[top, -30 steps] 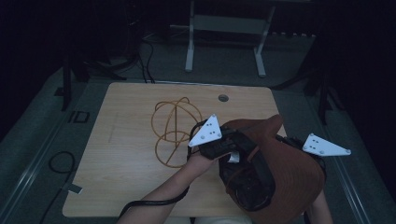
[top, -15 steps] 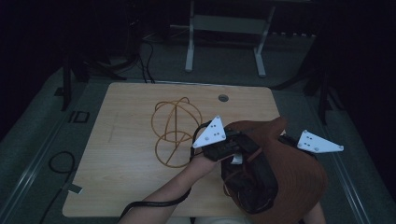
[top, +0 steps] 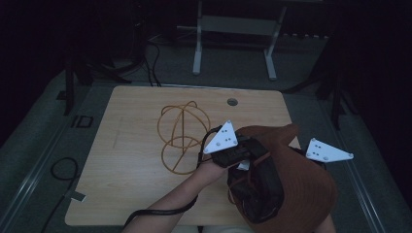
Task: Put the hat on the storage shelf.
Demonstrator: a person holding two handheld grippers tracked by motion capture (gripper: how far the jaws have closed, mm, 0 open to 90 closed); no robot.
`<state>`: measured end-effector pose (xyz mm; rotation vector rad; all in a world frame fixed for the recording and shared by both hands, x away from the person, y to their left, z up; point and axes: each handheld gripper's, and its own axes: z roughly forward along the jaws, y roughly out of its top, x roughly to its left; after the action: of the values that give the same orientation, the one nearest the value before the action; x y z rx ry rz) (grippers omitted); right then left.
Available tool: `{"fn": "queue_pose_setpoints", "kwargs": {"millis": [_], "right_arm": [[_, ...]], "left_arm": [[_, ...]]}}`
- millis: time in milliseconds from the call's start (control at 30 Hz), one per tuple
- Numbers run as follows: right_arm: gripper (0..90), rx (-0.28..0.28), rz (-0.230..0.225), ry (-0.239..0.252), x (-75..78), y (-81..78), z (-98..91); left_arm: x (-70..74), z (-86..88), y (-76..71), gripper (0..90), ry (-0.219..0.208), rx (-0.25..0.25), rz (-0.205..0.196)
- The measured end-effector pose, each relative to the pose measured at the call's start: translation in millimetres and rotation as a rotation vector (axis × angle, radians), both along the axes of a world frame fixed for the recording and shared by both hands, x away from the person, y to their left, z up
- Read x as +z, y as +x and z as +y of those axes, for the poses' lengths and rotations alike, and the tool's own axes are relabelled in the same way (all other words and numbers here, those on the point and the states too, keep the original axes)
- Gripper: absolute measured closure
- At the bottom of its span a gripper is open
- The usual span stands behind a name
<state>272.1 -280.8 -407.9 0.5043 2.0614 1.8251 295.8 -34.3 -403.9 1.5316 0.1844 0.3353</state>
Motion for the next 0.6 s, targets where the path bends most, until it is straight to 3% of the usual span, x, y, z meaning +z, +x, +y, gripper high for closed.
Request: {"fn": "queue_pose_setpoints", "kwargs": {"millis": [167,267,533,600], "right_arm": [[87.4,0.023,0.02,0.003,1.5,-1.9,-2.4],[87.6,0.008,0.005,0.012,2.0,-4.7,-3.9],[87.7,-0.013,0.016,0.067,7.3,-2.8,-11.7],[87.7,-0.026,0.008,0.081,10.5,-3.2,-16.3]], "left_arm": [[3.9,3.5,2.0,77.6,0.008,-0.023,0.013],[7.0,6.3,1.9,71.0,0.005,-0.01,0.006],[11.3,14.3,3.3,54.5,0.012,0.05,0.003],[12.7,18.7,2.7,44.5,0.021,0.085,-0.003]]}}
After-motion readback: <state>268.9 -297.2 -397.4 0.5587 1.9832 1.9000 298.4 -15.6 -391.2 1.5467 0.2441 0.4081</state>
